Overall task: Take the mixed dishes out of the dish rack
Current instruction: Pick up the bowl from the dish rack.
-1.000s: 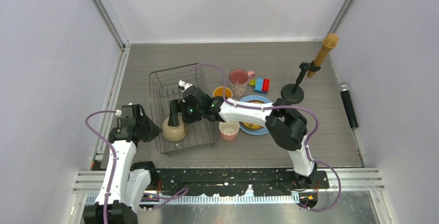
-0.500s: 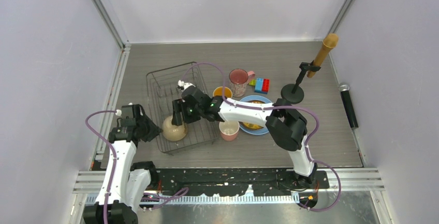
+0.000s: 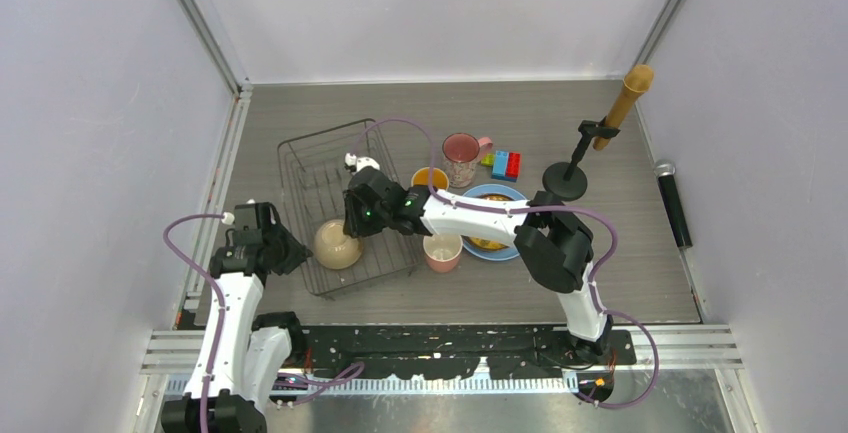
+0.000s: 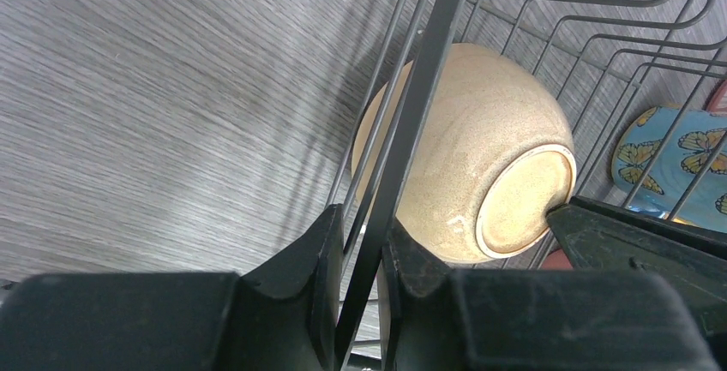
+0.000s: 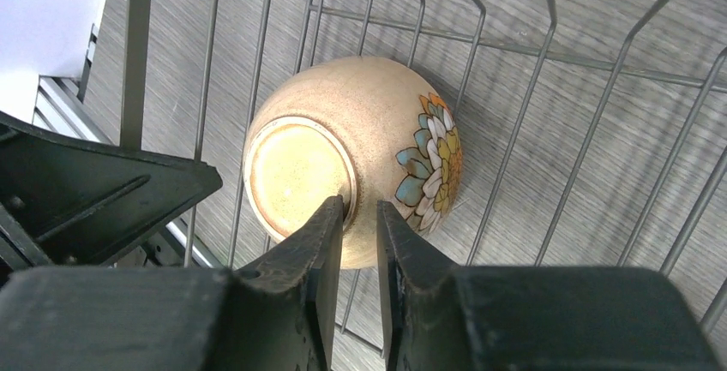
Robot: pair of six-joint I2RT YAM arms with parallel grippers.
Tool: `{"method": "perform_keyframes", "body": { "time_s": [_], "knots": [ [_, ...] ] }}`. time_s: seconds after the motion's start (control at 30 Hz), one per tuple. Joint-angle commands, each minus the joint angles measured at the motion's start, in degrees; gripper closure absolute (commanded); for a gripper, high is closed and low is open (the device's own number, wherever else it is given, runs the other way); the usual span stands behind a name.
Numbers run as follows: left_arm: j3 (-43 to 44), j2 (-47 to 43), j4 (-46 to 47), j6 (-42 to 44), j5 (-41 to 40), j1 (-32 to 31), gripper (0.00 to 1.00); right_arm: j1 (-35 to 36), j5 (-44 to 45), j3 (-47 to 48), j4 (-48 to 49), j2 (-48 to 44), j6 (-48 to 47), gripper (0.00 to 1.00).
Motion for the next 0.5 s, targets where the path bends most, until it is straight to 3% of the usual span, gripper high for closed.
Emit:
{"method": "perform_keyframes", "body": {
  "time_s": [0.0,0.33,0.47],
  "knots": [
    [3.5,-1.4,-0.7,-2.4,-2.2,0.3,0.87,-0.8,2.6,-1.0,-0.8,-1.2,2.1,0.76],
    [8.0,-1.8,-1.1,-3.1,-1.8,0.3,0.66,-4.0,-2.4,-9.2,6.0,-4.9,7.6,0.97],
    [8.6,-2.0,-1.0,-3.2,-1.5,0.3,0.63,-4.5,-3.2,-10.3,6.9,-5.8,7.7,0.97]
  ]
}}
